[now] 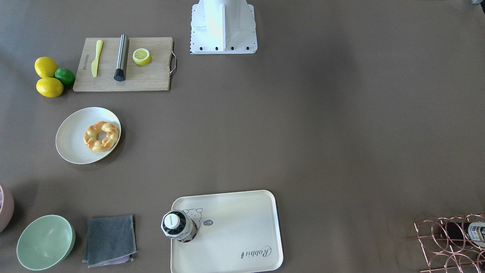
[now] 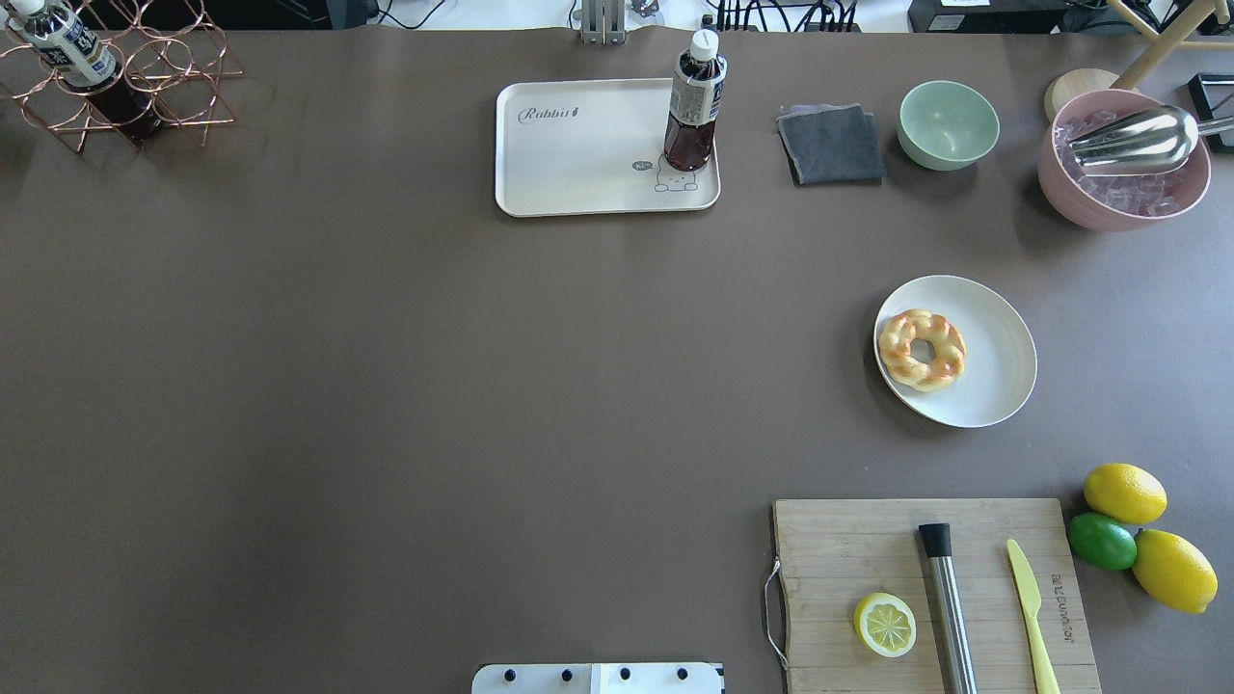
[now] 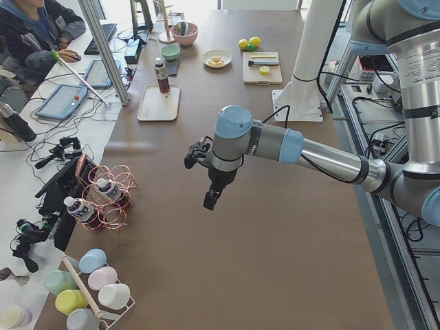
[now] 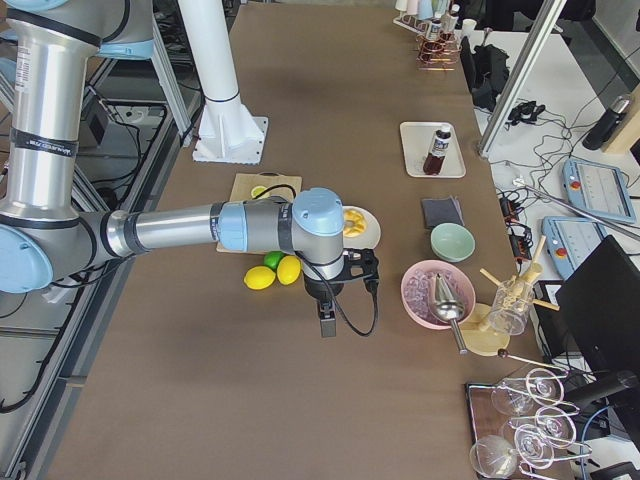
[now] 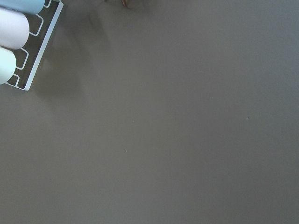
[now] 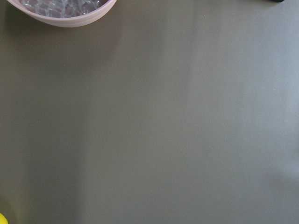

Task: Place donut on tray

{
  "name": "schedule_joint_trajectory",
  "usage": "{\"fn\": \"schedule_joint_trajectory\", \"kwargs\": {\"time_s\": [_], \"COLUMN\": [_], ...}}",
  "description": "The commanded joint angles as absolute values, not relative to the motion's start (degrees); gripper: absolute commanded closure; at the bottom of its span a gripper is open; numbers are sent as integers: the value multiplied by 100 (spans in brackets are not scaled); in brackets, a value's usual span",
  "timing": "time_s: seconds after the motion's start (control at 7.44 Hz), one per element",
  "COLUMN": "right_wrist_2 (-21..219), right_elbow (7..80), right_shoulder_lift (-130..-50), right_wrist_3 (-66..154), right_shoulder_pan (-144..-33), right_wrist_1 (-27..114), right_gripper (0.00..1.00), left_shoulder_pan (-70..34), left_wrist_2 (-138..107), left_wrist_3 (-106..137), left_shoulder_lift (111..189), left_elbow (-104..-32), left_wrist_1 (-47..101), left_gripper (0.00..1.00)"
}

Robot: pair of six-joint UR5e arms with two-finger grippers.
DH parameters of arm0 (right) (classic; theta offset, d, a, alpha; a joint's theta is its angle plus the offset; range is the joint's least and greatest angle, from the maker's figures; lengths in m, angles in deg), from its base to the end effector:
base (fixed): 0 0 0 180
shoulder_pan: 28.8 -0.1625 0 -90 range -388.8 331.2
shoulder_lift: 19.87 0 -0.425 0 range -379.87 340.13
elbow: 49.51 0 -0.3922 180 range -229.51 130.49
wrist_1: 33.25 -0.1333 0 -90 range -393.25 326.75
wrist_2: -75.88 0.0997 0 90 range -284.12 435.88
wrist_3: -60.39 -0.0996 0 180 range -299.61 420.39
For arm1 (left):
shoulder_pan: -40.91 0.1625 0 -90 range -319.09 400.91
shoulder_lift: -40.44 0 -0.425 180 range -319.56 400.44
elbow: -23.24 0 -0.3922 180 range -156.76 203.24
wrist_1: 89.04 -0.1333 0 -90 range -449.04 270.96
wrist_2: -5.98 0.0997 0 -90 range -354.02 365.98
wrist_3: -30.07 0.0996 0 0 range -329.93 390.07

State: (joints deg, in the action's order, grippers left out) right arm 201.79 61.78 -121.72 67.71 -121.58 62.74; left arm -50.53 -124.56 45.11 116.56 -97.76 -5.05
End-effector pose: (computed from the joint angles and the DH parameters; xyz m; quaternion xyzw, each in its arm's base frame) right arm 0.0944 -0.3999 0.5886 0.0556 -0.3044 -0.0469 0.9498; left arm -0.0782 -0.3834 0.5147 0.1393 0.3282 0.1438 0.9231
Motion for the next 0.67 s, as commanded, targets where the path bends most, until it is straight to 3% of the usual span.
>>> {"fn": "schedule_joint_trajectory", "kwargs": {"time_s": [0.0, 0.54], "right_wrist_2": [20209, 20464], "right_elbow": [6185, 6203], "right_shoulder_lift": [-12164, -12173], "right_wrist_3": [6716, 6724], "right_shoulder_pan": [-12152, -12152], "right_wrist_1": [6273, 6264], "right_gripper": [0, 0], "left_shoulder_pan": [-5041, -5014], "left_wrist_2": [-12436, -12313], "left_wrist_3": [4519, 4405], "left_shoulder_lift": [11655, 11646], "left_elbow": [-9770, -9787], "left_wrist_1": [-414, -396], "left_gripper": [2, 2]}}
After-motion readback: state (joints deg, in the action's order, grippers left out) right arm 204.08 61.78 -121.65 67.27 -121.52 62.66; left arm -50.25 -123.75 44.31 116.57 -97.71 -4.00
